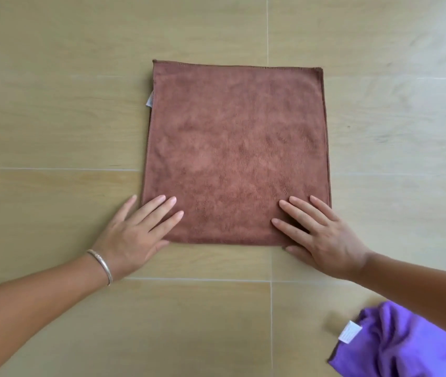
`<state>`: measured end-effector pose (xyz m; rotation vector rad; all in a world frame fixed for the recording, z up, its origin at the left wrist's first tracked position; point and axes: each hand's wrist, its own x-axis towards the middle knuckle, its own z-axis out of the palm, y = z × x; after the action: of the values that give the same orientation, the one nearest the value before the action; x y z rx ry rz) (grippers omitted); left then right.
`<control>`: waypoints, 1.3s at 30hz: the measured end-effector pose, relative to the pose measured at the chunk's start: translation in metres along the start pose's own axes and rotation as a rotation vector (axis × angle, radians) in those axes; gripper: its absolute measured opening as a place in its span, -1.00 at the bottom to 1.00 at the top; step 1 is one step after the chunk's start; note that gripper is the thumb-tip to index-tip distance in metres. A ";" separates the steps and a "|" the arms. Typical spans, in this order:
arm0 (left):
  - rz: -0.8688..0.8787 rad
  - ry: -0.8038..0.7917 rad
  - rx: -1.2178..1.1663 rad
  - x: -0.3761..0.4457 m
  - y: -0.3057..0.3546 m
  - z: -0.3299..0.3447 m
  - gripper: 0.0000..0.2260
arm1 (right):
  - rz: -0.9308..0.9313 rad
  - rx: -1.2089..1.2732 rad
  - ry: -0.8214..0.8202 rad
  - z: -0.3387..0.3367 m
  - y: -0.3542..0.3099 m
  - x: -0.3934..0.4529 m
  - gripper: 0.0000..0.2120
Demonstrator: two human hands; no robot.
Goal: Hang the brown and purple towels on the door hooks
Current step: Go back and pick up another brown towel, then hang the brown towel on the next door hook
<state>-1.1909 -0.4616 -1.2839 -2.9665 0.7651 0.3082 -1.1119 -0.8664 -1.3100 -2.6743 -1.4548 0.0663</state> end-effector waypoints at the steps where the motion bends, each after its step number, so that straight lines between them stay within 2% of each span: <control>1: -0.002 0.005 0.008 0.001 0.002 -0.003 -0.57 | 0.009 -0.011 0.009 -0.002 -0.002 0.001 -0.56; 6: -0.130 -0.104 -0.044 -0.002 0.023 -0.028 -0.60 | 0.177 -0.059 -0.014 -0.030 -0.023 0.005 -0.67; 10: -0.245 -0.289 -0.066 -0.027 0.029 -0.076 -0.56 | 0.285 -0.031 -0.104 -0.081 -0.040 0.003 -0.65; 15: -0.387 -0.378 -0.065 -0.041 0.021 -0.176 -0.55 | 0.319 -0.011 -0.189 -0.177 -0.054 0.012 -0.66; 21: -0.450 -0.370 -0.022 -0.047 0.003 -0.326 -0.56 | 0.371 -0.100 -0.290 -0.324 -0.051 0.040 -0.61; 24: -0.466 -0.322 -0.033 -0.058 -0.010 -0.406 -0.56 | 0.396 -0.130 -0.307 -0.411 -0.051 0.054 -0.59; 29: -0.458 -0.185 -0.139 -0.091 -0.027 -0.558 -0.58 | 0.467 -0.074 -0.242 -0.581 -0.066 0.075 -0.60; 33: -0.457 -0.010 -0.179 -0.117 -0.038 -0.687 -0.61 | 0.527 -0.052 -0.168 -0.721 -0.082 0.083 -0.59; 39: -0.429 0.255 -0.165 -0.144 -0.050 -0.877 -0.67 | 0.512 -0.093 -0.043 -0.917 -0.095 0.089 -0.60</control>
<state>-1.1346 -0.4459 -0.3959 -3.2565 0.1029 -0.0363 -1.0659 -0.7990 -0.3874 -3.0661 -0.7619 0.0945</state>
